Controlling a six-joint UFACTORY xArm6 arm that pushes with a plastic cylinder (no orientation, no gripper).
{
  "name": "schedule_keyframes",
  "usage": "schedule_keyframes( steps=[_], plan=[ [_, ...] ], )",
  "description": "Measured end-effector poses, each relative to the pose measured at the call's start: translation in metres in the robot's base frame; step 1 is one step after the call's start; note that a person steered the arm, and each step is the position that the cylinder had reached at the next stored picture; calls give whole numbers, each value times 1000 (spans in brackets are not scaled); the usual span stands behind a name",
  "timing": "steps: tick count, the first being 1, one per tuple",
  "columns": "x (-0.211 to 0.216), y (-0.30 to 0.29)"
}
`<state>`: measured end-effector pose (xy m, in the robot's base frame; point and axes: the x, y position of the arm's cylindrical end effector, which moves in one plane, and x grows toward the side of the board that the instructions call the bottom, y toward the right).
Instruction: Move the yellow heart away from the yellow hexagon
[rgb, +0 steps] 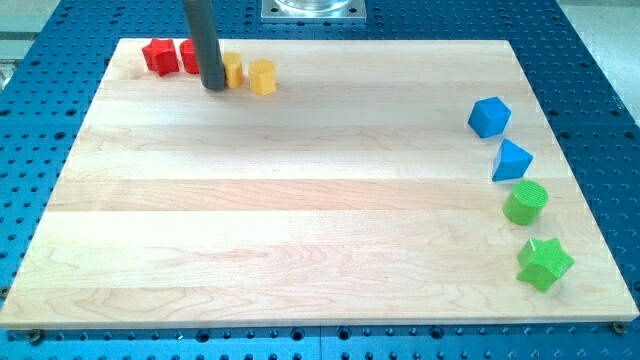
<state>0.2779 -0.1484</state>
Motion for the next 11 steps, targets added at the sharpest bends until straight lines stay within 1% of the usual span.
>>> schedule_keyframes(
  steps=[1, 3, 4, 5, 7, 8, 9, 10, 11],
  plan=[
    [-6, -20],
    [-18, 52],
    [-22, 64],
    [-26, 49],
    [-38, 172],
    [-61, 147],
    [-61, 199],
    [-27, 266],
    [6, 321]
  ],
)
